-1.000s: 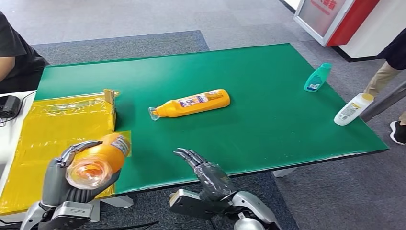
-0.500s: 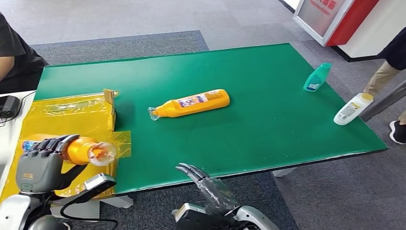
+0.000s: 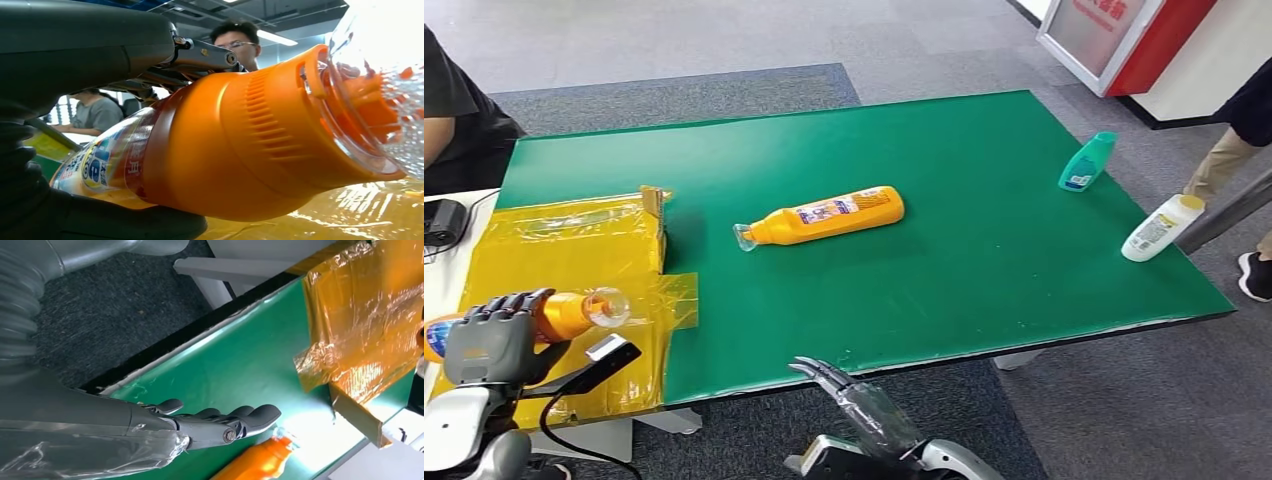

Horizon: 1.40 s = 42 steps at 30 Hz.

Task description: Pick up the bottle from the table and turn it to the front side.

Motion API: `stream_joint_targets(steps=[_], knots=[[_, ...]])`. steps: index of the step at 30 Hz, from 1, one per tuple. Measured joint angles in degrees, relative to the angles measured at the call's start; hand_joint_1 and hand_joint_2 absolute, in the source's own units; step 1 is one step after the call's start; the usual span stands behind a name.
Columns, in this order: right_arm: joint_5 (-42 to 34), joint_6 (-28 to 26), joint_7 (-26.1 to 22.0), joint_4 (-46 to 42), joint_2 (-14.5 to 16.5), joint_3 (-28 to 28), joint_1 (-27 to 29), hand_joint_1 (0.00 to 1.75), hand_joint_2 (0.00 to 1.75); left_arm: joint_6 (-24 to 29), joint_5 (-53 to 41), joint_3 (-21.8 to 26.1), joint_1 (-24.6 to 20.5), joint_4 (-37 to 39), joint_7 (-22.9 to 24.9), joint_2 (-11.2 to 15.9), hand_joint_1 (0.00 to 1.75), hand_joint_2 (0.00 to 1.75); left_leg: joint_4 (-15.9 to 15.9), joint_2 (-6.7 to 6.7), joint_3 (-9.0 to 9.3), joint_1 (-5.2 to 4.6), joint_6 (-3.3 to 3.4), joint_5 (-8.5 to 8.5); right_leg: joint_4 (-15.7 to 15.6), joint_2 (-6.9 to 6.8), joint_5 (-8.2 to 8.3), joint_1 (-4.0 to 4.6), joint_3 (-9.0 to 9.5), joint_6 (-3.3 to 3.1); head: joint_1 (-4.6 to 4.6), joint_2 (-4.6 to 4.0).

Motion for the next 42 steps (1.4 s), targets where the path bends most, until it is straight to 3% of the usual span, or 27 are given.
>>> stream_joint_targets(steps=[7,12,20,26,30,32,36,42], knots=[[-1.26,0.55,0.04,1.57,-0.8,1.85,-1.26,0.0,1.75,-0.72,-0.07,-6.03,-4.03,3.14,5.32,1.52,1.46,1.75,0.0,0.0,0.0,-0.01,0.0,0.0,0.0,0.0,0.02,-0.01,0.01,0.0,0.01,0.0],[-1.85,0.63,0.21,2.46,-1.23,2.75,-1.88,0.0,1.75,-1.22,-0.07,-10.22,-6.08,4.11,6.42,1.92,1.4,1.75,0.0,0.0,0.0,-0.01,0.0,0.0,0.0,0.01,0.03,-0.01,-0.01,-0.02,0.01,0.0],[-2.8,0.63,0.52,3.59,-1.68,3.81,-2.68,0.0,1.75,-4.48,-0.07,-15.27,-8.08,5.44,7.9,2.18,1.17,1.75,0.0,0.01,0.0,-0.01,-0.01,0.01,0.0,0.02,0.03,-0.01,-0.01,-0.03,0.0,0.0],[-3.25,0.95,0.73,4.06,-1.72,4.16,-3.0,0.0,1.75,-7.8,-0.17,-17.83,-8.53,7.0,10.21,2.64,0.85,1.75,0.0,0.01,0.0,-0.01,-0.01,0.01,0.0,0.01,0.03,-0.01,0.0,-0.03,0.01,0.0],[-3.49,1.29,0.76,4.14,-1.72,4.27,-3.09,0.0,1.75,-9.62,-0.25,-18.7,-9.22,8.24,11.53,2.86,0.53,1.75,0.0,0.01,0.0,-0.01,-0.01,0.01,0.0,0.02,0.03,-0.01,0.01,-0.03,0.01,0.0],[-3.66,1.44,0.77,4.18,-1.72,4.32,-3.12,0.0,1.75,-10.41,-0.28,-18.85,-9.5,8.78,11.95,2.86,0.47,1.75,0.0,0.01,0.01,-0.01,-0.01,0.01,0.0,0.02,0.03,-0.01,0.01,-0.03,0.01,0.0],[-3.77,1.59,0.78,4.23,-1.73,4.44,-3.2,0.0,1.75,-11.19,-0.25,-18.98,-9.56,9.62,12.3,2.84,0.01,1.75,0.0,0.01,0.01,0.0,-0.03,0.02,0.0,0.02,0.04,0.0,0.0,-0.03,0.01,0.0],[-3.82,1.82,0.78,4.28,-1.76,4.61,-3.35,0.0,1.75,-13.02,-0.2,-18.77,-9.55,10.59,12.26,2.58,0.0,1.75,0.0,0.01,0.01,-0.01,-0.03,0.03,0.0,0.01,0.04,-0.01,0.01,-0.03,0.01,0.0]])
